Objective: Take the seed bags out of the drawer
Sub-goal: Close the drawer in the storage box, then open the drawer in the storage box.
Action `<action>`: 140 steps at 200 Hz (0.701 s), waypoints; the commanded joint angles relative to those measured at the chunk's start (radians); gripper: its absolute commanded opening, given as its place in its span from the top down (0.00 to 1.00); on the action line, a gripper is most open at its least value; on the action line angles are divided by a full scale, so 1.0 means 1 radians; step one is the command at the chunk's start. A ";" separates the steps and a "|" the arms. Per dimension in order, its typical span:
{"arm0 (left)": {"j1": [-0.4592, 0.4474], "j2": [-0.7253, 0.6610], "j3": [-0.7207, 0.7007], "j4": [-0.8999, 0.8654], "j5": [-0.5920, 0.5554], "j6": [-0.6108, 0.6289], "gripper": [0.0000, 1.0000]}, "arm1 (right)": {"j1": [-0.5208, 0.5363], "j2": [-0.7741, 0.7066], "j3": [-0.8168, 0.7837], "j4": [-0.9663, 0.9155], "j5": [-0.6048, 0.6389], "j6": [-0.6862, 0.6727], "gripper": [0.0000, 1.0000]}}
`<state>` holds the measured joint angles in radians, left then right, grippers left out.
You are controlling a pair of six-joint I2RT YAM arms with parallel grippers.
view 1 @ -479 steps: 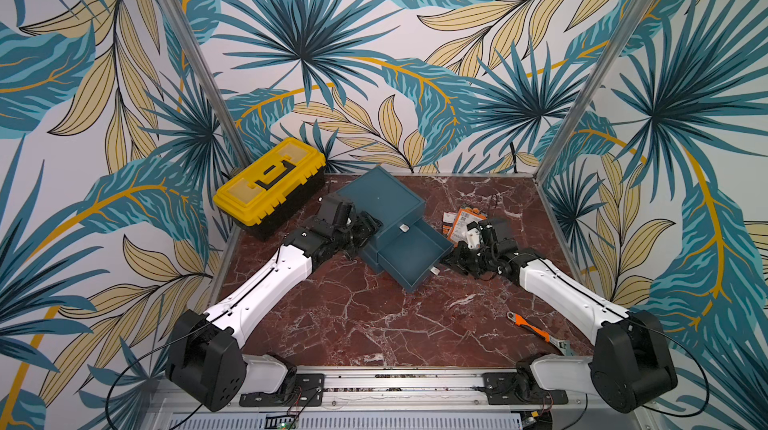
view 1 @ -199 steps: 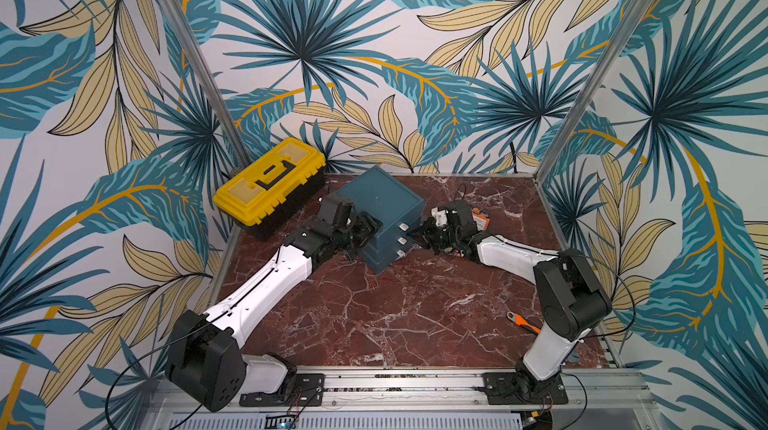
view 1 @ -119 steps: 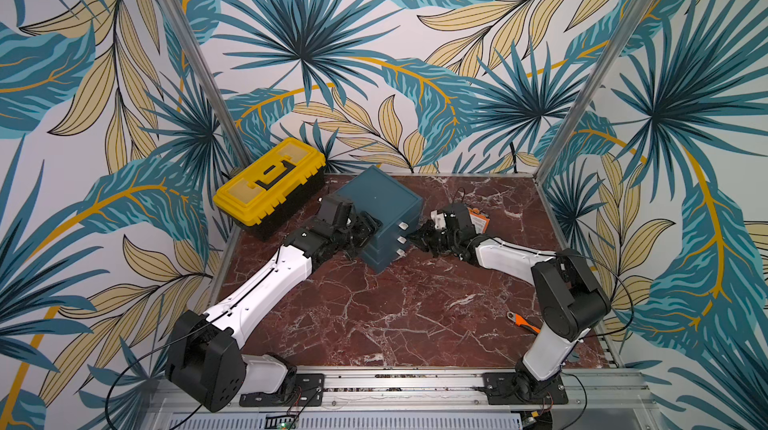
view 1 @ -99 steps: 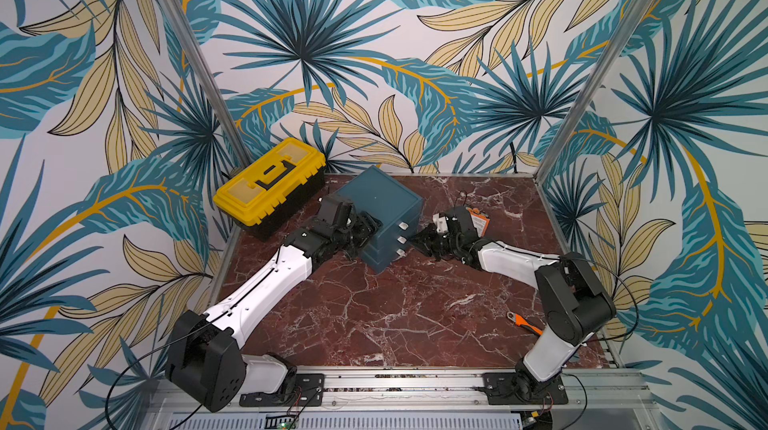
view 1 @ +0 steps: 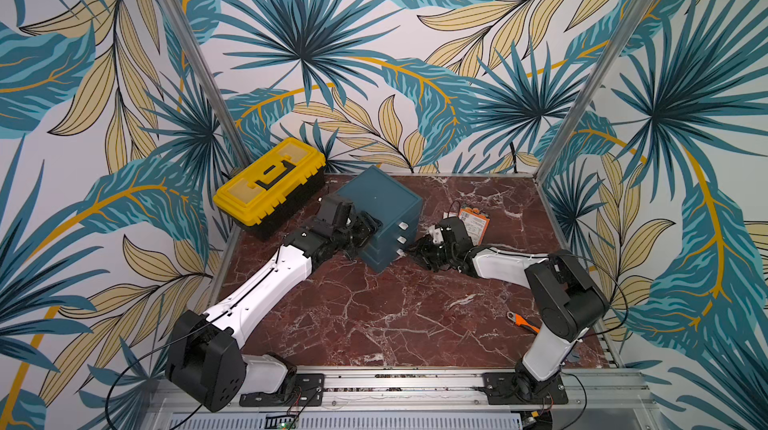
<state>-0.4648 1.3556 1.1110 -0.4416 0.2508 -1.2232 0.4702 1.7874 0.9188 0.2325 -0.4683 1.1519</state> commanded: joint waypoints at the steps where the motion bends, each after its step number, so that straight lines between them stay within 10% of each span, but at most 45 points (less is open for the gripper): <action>1: 0.002 -0.014 -0.014 -0.068 0.000 0.011 0.30 | 0.016 0.037 0.029 0.018 0.003 -0.006 0.60; 140: 0.002 0.001 0.018 -0.120 0.018 0.040 0.30 | 0.022 0.114 0.022 0.138 0.054 0.055 0.72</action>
<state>-0.4633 1.3556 1.1130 -0.4515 0.2558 -1.2156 0.4881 1.8828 0.9371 0.3225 -0.4339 1.1851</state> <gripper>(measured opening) 0.699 0.297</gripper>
